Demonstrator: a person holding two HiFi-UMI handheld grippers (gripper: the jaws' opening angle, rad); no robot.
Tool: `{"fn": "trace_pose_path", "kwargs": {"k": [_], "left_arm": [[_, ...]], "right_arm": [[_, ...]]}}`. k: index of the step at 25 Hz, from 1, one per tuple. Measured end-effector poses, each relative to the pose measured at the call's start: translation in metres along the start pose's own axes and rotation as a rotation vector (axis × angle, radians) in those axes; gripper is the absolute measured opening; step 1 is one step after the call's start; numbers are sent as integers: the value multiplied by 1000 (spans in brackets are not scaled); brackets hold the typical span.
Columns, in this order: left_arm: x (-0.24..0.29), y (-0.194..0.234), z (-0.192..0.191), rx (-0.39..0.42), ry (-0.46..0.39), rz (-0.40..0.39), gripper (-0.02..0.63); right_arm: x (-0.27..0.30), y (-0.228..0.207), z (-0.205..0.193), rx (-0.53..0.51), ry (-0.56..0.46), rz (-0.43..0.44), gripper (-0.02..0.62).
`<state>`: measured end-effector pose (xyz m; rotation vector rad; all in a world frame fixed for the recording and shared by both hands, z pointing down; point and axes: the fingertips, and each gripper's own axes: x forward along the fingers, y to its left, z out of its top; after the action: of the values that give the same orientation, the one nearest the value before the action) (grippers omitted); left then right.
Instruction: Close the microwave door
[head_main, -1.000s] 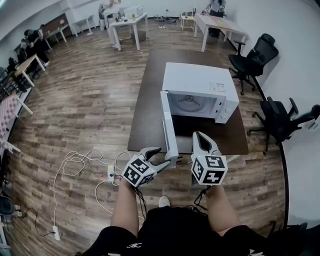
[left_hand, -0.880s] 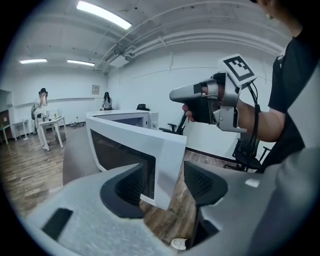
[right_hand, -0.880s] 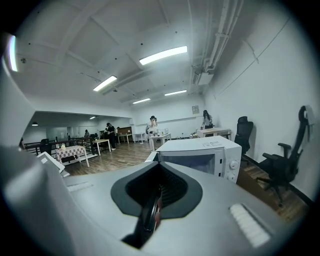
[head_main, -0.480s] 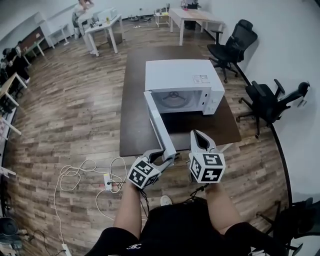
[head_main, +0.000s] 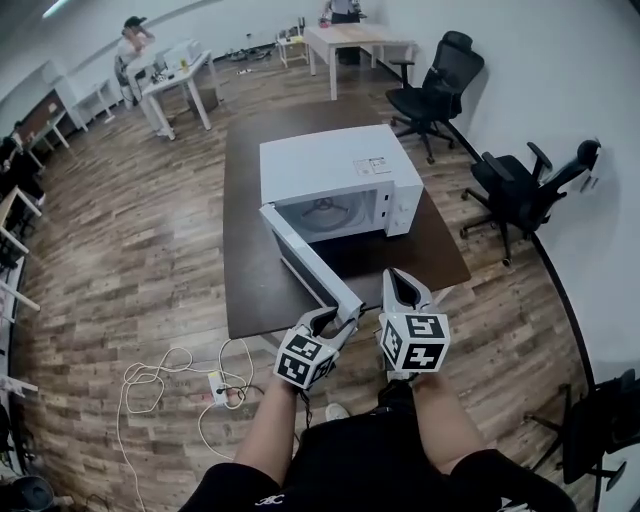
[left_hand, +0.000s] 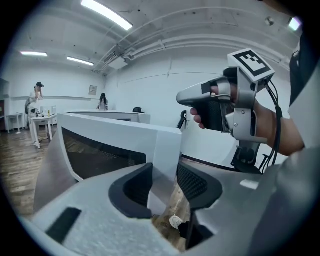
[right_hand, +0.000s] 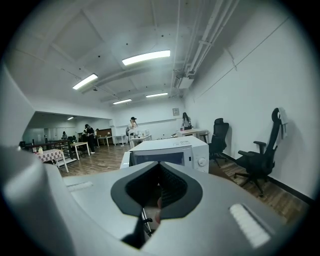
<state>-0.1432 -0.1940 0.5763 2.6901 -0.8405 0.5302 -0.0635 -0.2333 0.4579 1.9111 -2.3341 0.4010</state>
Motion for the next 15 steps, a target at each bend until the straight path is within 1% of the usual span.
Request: {"fn": "trace_pose_path", "kwargs": {"k": [3,6,9,15], "left_arm": [[17,-2,9,2,7,14,164],[34,-3,19,-16,-20,45,161],[54,-2,27,-31,-49,95,158],[98,4,48,-72,-60,194,155]], "right_arm": [[2,-19,4,16,-10,-21,9],[4,-39,8,29,-18,-36,9],[9,-60,9,33,-19,-41,9],[23,-106,14,50,-17,-41,9]]}}
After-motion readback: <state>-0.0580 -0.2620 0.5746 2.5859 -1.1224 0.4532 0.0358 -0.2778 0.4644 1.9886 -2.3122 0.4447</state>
